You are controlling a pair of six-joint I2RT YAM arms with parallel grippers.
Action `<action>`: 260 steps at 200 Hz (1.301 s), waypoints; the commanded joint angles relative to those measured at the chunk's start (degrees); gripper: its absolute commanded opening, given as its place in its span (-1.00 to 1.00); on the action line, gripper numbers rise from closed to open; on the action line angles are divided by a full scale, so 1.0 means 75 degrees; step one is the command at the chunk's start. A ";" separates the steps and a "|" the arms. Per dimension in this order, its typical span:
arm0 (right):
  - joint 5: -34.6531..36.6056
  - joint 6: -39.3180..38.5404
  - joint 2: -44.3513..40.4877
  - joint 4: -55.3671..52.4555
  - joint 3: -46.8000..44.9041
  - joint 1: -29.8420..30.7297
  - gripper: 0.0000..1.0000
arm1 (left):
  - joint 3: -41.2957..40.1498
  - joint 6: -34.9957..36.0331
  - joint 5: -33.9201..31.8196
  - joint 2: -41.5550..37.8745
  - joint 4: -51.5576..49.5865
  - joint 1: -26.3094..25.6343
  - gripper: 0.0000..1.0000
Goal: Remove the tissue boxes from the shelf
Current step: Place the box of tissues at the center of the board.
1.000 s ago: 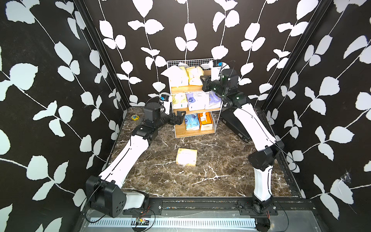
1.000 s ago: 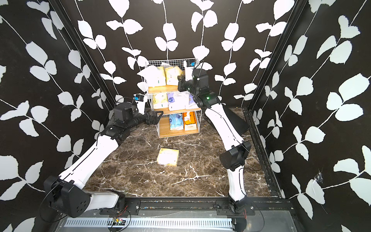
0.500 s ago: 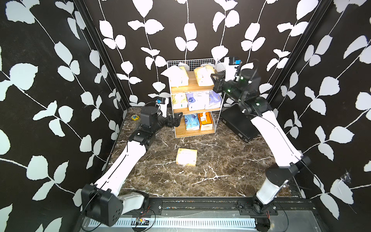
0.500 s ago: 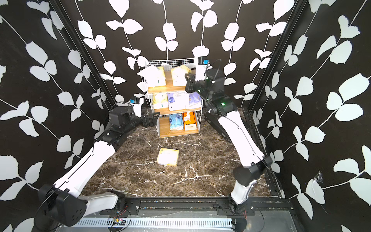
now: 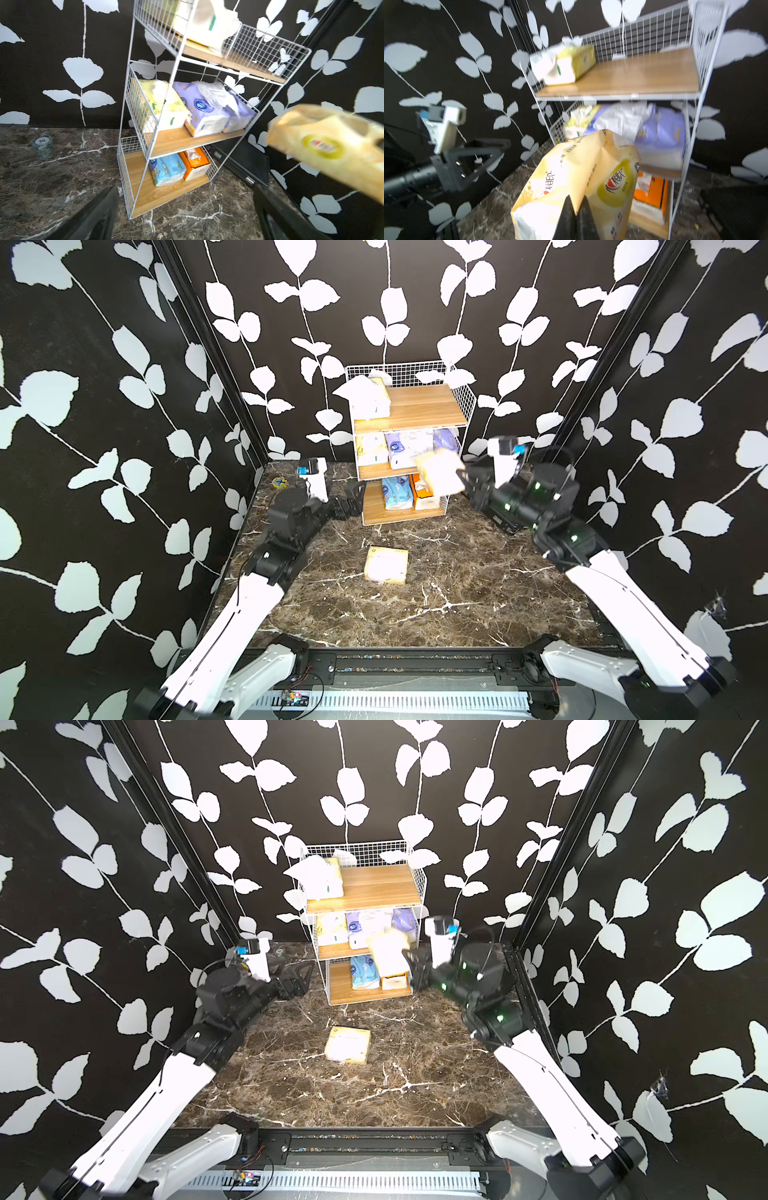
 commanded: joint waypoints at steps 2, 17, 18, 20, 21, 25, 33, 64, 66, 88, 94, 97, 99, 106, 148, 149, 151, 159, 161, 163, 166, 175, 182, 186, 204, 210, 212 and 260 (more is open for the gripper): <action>-0.0347 0.0082 -0.0521 0.0818 -0.1538 0.0086 -1.00 | -0.0577 0.0139 -0.0982 -0.0390 -0.0319 -0.0652 0.98; -0.0159 0.0064 -0.0862 0.0972 -0.2419 0.0149 -1.00 | -0.0889 -0.0034 -0.1033 -0.0409 -0.0374 -0.0846 0.98; -0.0145 0.0063 -0.0878 0.0975 -0.2482 0.0156 -1.00 | -0.0917 -0.0047 -0.1024 -0.0408 -0.0363 -0.0856 0.98; -0.0129 0.0056 -0.0918 0.0977 -0.2581 0.0161 -1.00 | -0.0964 -0.0087 -0.1018 -0.0408 -0.0350 -0.0870 0.98; -0.0113 0.0053 -0.0935 0.0983 -0.2627 0.0162 -1.00 | -0.0990 -0.0103 -0.1016 -0.0408 -0.0340 -0.0874 0.98; -0.0065 0.0059 -0.1012 0.0995 -0.2819 0.0174 -1.00 | -0.1112 -0.0168 -0.1012 -0.0395 -0.0294 -0.0916 0.98; 0.0022 0.0073 -0.1156 0.1026 -0.3195 0.0192 -1.00 | -0.1356 -0.0284 -0.1045 -0.0417 -0.0207 -0.0985 0.98; 0.0385 0.0302 -0.1599 0.1341 -0.4596 0.0369 -1.00 | -0.2431 -0.0806 -0.1386 -0.0883 0.0145 -0.1113 0.98; 0.0384 0.0321 -0.1614 0.1397 -0.4698 0.0387 -1.00 | -0.2512 -0.0848 -0.1395 -0.0925 0.0182 -0.1113 0.98; 0.0684 0.0427 -0.1625 0.1751 -0.5558 0.0627 -1.00 | -0.3123 -0.1112 -0.1447 -0.1247 0.0363 -0.1127 0.98; 0.0779 0.0426 -0.1600 0.1850 -0.5754 0.0675 -1.00 | -0.3242 -0.1143 -0.1455 -0.1293 0.0368 -0.1136 0.98; 0.0823 0.0425 -0.1588 0.1901 -0.5846 0.0694 -1.00 | -0.3296 -0.1166 -0.1469 -0.1305 0.0367 -0.1136 0.98; 0.0839 0.0425 -0.1576 0.1932 -0.5904 0.0709 -1.00 | -0.3320 -0.1178 -0.1460 -0.1309 0.0363 -0.1136 0.98; 0.0908 0.0430 -0.1551 0.2047 -0.6086 0.0725 -1.00 | -0.3417 -0.1226 -0.1452 -0.1321 0.0362 -0.1148 0.98; 0.1227 0.0577 -0.1642 0.2501 -0.6923 0.0746 -1.00 | -0.3793 -0.1414 -0.1567 -0.1356 0.0349 -0.1366 0.97; 0.1233 0.0577 -0.1648 0.2507 -0.6931 0.0747 -1.00 | -0.3799 -0.1417 -0.1572 -0.1357 0.0350 -0.1363 0.97; 0.1250 0.0577 -0.1653 0.2511 -0.6946 0.0748 -1.00 | -0.3817 -0.1426 -0.1576 -0.1362 0.0359 -0.1377 0.97; 0.1280 0.0580 -0.1655 0.2484 -0.7010 0.0766 -1.00 | -0.3888 -0.1452 -0.1611 -0.1361 0.0382 -0.1415 0.97; 0.1299 0.0578 -0.1655 0.2465 -0.7027 0.0762 -0.96 | -0.3913 -0.1461 -0.1613 -0.1355 0.0402 -0.1417 0.97; 0.1313 0.0577 -0.1655 0.2442 -0.7028 0.0767 -0.89 | -0.3928 -0.1472 -0.1607 -0.1350 0.0401 -0.1429 0.97; 0.1325 0.0578 -0.1653 0.2390 -0.7041 0.0761 -0.82 | -0.3953 -0.1487 -0.1596 -0.1338 0.0418 -0.1429 0.97; 0.1392 0.0603 -0.1666 0.2253 -0.7049 0.0767 -0.54 | -0.4012 -0.1530 -0.1587 -0.1290 0.0429 -0.1451 0.97; 0.1408 0.0666 -0.1695 0.2239 -0.7074 0.0761 -0.24 | -0.4058 -0.1555 -0.1585 -0.1241 0.0443 -0.1471 0.97; 0.1412 0.0696 -0.1711 0.2243 -0.7089 0.0761 -0.09 | -0.4087 -0.1573 -0.1589 -0.1223 0.0442 -0.1492 0.97; 0.1559 0.0810 -0.1987 0.1874 -0.6961 0.0760 0.25 | -0.4253 -0.1663 -0.1624 -0.1169 0.0531 -0.1568 0.97; 0.1686 0.0811 -0.2110 0.1701 -0.6890 0.0761 0.29 | -0.4310 -0.1687 -0.1625 -0.1161 0.0564 -0.1590 0.97; 0.1726 0.0811 -0.2149 0.1639 -0.6862 0.0761 0.30 | -0.4332 -0.1695 -0.1631 -0.1158 0.0568 -0.1598 0.97; 0.2236 0.1008 -0.2461 0.0539 -0.5756 0.0762 0.35 | -0.4594 -0.1771 -0.1392 -0.1007 0.0742 -0.1605 0.98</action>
